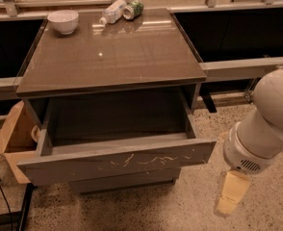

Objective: Close top drawer

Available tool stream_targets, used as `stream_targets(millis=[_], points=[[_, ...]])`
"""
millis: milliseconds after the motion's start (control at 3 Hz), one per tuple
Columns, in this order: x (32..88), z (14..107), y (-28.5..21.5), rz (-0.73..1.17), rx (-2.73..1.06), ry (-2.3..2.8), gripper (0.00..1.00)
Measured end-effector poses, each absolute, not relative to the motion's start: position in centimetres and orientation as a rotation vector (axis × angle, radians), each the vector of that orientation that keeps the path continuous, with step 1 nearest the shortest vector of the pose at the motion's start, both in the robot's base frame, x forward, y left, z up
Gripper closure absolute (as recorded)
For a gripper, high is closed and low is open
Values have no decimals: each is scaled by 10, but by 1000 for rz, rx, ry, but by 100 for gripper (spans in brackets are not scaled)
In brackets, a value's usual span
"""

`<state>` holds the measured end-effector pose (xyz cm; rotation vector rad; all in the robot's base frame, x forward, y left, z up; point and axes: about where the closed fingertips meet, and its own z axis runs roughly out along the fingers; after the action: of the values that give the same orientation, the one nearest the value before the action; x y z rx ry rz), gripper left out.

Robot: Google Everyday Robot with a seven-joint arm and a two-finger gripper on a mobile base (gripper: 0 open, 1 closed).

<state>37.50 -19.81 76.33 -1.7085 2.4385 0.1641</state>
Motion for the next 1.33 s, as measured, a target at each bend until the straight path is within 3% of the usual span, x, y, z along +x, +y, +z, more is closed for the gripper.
stream_targets(millis=[667,1333], points=[[357,729,-194,241,-1730,2473,0],[357,729,-194,241,-1730,2473,41]])
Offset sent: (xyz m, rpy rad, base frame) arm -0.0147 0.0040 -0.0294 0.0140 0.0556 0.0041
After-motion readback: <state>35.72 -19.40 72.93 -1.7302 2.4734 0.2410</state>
